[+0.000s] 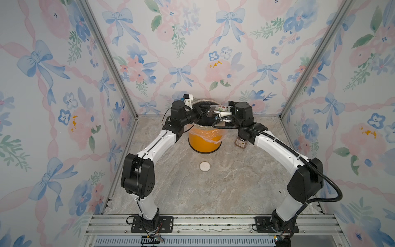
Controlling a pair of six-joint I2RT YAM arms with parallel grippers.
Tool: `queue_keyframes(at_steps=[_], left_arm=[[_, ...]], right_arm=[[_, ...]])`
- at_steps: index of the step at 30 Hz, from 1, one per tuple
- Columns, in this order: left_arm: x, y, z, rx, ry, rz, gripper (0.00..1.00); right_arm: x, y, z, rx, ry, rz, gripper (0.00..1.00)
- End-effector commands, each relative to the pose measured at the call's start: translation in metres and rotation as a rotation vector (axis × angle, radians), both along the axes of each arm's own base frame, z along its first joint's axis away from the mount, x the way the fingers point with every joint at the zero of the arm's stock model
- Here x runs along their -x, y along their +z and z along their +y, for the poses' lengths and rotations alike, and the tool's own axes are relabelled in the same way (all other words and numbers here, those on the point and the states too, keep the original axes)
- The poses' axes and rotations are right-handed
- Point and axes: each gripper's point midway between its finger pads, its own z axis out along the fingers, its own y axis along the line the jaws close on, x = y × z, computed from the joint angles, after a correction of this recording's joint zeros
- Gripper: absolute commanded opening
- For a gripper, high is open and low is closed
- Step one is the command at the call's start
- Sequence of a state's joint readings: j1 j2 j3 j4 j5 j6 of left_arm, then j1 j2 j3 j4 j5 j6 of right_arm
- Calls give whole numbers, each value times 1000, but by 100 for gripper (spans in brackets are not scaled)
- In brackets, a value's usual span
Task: Empty the moldy dried flower tea in the jars
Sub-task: Pour the moldy dried flower tea into the trash bin.
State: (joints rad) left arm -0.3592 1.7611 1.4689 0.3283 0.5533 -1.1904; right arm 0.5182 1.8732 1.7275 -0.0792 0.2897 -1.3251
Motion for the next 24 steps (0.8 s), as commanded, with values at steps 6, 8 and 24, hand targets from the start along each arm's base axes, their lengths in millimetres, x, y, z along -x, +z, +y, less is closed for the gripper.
queue_keyframes(at_steps=[6, 8, 24], left_arm=[[-1, -17, 5, -22, -1, 18, 0], [-1, -19, 6, -24, 2, 24, 0], [-3, -27, 7, -31, 2, 37, 0]], right_arm=[[10, -4, -9, -36, 12, 54, 97], [13, -6, -10, -42, 19, 69, 98], [55, 20, -23, -436, 35, 225, 99]])
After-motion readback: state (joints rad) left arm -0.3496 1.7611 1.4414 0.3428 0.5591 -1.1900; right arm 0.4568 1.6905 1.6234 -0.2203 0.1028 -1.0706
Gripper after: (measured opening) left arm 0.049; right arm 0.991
